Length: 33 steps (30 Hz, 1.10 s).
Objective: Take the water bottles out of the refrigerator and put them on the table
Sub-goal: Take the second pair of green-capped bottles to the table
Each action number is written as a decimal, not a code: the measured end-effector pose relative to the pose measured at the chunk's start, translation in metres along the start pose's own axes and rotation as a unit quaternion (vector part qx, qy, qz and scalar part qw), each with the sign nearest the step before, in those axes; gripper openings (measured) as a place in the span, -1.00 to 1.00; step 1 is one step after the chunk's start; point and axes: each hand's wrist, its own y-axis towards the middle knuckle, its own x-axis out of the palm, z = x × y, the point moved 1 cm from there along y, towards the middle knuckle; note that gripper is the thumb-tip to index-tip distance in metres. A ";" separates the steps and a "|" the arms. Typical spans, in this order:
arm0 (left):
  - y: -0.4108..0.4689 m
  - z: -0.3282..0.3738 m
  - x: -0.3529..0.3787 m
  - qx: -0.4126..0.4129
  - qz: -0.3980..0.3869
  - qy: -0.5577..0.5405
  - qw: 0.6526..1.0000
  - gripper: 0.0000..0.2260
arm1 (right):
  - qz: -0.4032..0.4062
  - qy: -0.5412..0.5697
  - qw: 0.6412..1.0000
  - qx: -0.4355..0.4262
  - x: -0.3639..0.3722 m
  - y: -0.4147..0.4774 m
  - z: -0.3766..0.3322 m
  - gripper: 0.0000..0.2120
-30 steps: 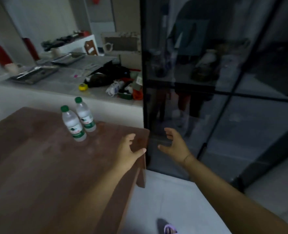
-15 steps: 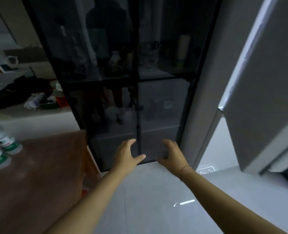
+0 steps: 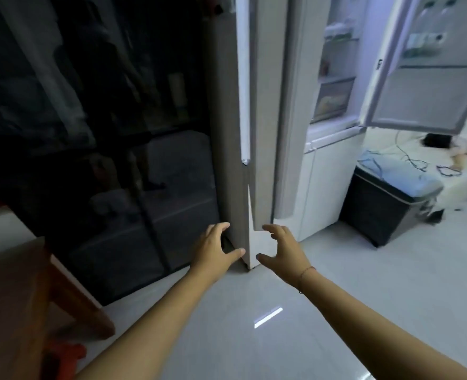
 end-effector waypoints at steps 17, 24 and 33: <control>0.069 0.285 0.171 0.216 -0.080 0.023 0.973 -0.40 | 0.197 -0.075 0.976 0.052 -0.287 -0.012 0.153 -0.37; 0.183 0.371 0.209 0.256 -0.059 0.000 0.965 -0.42 | 0.263 -0.079 0.961 0.033 -0.382 0.077 0.191 -0.39; 0.324 0.460 0.262 0.279 -0.061 -0.040 0.957 -0.43 | 0.334 -0.045 0.941 0.032 -0.488 0.194 0.241 -0.37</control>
